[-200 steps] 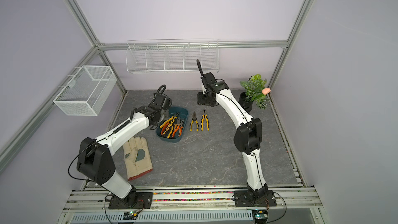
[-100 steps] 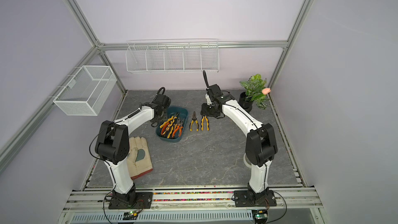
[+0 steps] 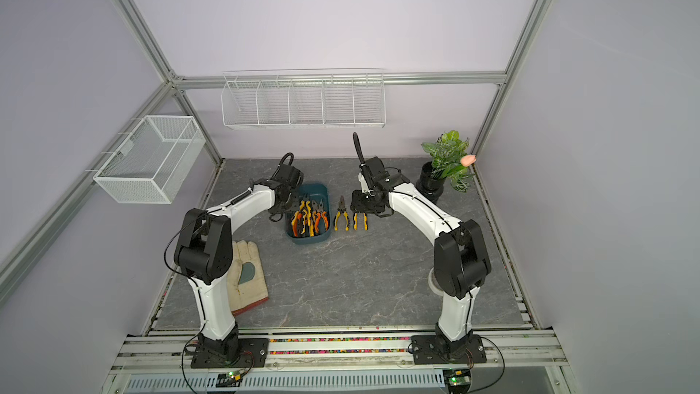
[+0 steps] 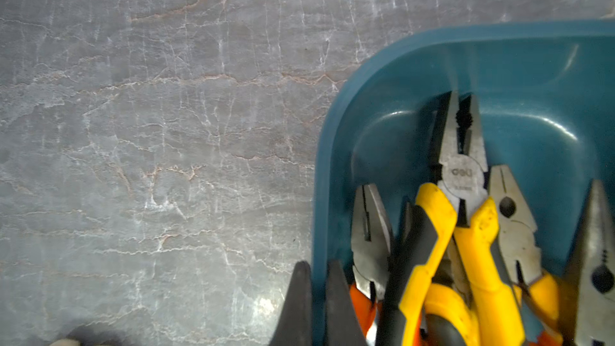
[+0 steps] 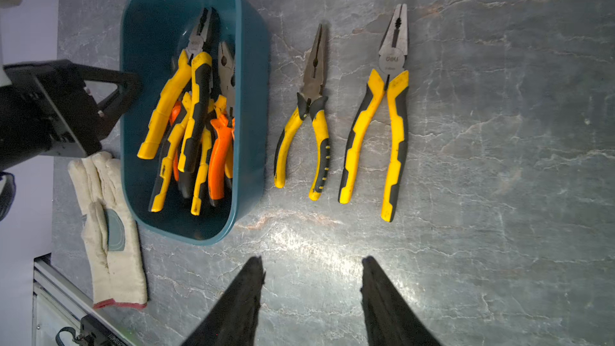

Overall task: Take the pliers out of the storage box
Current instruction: Adjust the storage box at the center of the board.

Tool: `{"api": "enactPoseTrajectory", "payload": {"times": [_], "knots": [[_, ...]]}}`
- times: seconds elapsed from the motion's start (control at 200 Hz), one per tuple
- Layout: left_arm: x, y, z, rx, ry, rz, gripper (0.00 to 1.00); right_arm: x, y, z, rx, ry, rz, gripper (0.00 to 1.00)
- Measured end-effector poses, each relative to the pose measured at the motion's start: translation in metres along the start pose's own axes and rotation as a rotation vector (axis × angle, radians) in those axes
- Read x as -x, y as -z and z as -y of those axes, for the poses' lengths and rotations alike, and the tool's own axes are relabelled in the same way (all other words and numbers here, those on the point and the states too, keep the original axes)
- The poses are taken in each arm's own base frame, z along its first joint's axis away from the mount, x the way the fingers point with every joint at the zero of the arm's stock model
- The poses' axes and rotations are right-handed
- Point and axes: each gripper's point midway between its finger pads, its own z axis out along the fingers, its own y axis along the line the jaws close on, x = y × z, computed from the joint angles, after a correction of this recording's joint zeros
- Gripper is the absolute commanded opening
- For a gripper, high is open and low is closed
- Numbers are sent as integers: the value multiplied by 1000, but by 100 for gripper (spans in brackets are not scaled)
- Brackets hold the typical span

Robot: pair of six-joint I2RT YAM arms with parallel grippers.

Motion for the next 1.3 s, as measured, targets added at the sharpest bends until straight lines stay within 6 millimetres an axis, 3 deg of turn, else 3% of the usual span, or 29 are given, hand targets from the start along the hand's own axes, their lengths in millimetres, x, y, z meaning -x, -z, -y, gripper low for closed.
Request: {"api": "enactPoseTrajectory", "payload": {"times": [0.285,0.61,0.65,0.755,0.805,0.94,1.299], "knots": [[-13,7,-16,27,27,-1,0,-24,-20,-71,59,143,-56,51],[-18,8,-28,67,11,-21,0,-22,-53,-111,120,180,-112,50],[-18,8,-29,69,12,-24,7,-23,-59,-115,134,178,-126,50],[-19,9,-35,83,0,-33,44,-25,-75,-120,149,171,-157,49],[-19,11,-38,89,3,-31,53,-26,-82,-122,149,169,-171,48],[-14,25,-44,80,13,-13,56,-23,-98,-127,152,167,-194,46],[-9,75,-49,-5,74,63,56,-13,-116,-149,159,186,-219,43]]}}
